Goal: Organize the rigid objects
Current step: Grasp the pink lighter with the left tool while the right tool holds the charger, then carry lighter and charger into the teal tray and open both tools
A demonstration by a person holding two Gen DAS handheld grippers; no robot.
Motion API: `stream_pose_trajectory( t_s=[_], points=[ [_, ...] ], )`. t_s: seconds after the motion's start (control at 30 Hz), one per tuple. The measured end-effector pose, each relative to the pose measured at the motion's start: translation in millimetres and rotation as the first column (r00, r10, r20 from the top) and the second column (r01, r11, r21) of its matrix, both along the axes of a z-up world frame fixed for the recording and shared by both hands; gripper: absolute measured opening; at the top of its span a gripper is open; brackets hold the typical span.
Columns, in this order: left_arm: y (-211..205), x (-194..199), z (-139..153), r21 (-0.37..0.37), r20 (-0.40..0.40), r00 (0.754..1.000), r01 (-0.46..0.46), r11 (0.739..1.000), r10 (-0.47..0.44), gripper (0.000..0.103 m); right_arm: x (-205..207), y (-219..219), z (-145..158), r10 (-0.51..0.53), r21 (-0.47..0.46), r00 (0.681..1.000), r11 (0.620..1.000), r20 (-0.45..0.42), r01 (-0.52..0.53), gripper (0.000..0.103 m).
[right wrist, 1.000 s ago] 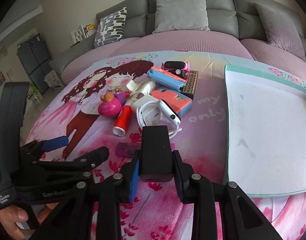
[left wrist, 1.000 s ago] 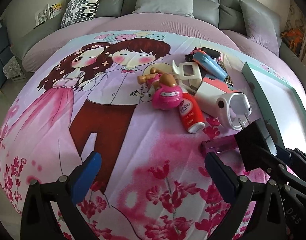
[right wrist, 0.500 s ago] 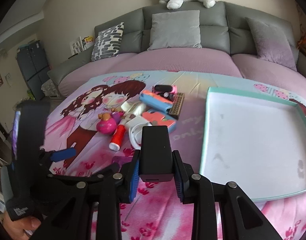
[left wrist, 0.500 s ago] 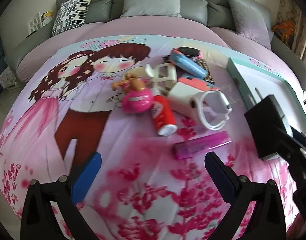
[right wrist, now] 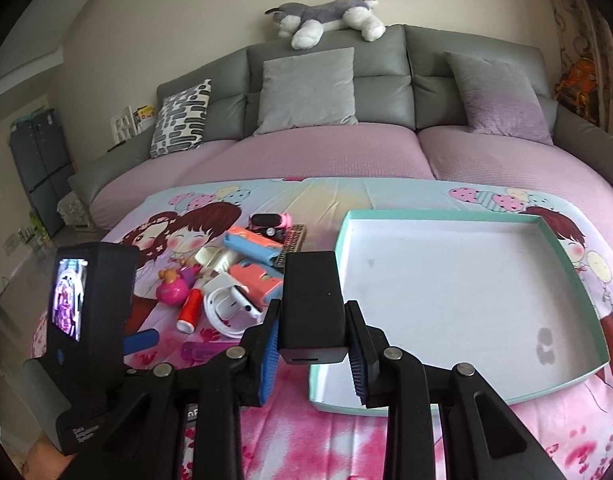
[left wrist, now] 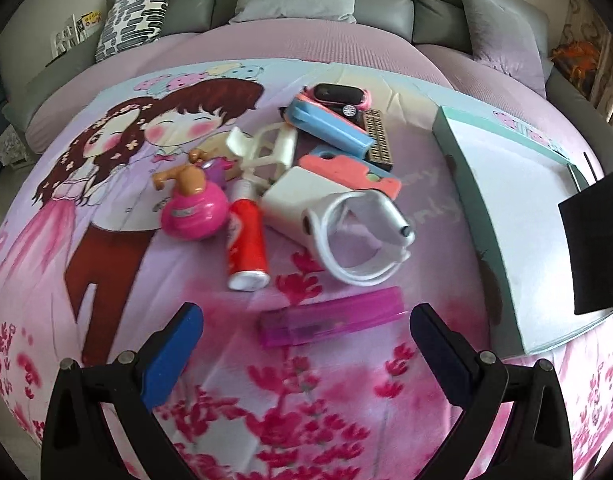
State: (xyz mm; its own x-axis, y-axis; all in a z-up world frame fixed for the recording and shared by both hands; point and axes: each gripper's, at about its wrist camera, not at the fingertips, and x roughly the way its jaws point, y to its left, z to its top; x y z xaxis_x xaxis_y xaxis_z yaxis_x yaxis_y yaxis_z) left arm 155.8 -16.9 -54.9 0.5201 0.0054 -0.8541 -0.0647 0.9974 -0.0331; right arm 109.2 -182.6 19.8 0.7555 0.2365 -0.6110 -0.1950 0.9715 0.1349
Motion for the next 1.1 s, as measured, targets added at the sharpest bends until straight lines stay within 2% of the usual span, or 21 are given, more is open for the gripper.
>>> stream_pose_trajectory(
  t_s=[0.27,0.33,0.47,0.53,0.9,1.1],
  points=[
    [-13.3,11.6,-12.9,0.045,-0.068,0.998,-0.002,0.999,0.005,0.102,0.9,-4.4,-2.2,-0.012,0.001,1.000,1.000,-0.006,0.012,0.032],
    [-11.7,11.5,-14.4,0.037,-0.078,0.997,-0.003,0.999,0.006,0.099,1.7,-5.1,-2.6,-0.015,0.004,1.000,1.000,-0.007,0.015,0.032],
    [-8.5,9.6,-11.6,0.028,-0.077,0.997,-0.009,1.000,0.011,0.085,2.7,-4.3,-5.5,-0.014,0.001,1.000,1.000,-0.015,0.014,0.032],
    [-6.2,9.3,-11.1,0.023,-0.080,0.997,-0.007,1.000,0.009,0.083,3.1,-4.5,-5.9,-0.016,0.000,1.000,1.000,-0.017,0.016,0.032],
    [5.0,-2.9,-6.8,0.004,-0.074,0.997,-0.003,1.000,0.003,0.082,4.3,-6.8,-8.2,-0.021,0.005,0.999,1.000,-0.029,0.021,0.032],
    [12.3,-5.9,18.8,-0.027,-0.034,0.999,-0.021,0.999,0.021,0.082,6.4,-11.7,12.7,-0.039,0.008,0.999,0.999,0.013,0.038,0.032]
  ],
)
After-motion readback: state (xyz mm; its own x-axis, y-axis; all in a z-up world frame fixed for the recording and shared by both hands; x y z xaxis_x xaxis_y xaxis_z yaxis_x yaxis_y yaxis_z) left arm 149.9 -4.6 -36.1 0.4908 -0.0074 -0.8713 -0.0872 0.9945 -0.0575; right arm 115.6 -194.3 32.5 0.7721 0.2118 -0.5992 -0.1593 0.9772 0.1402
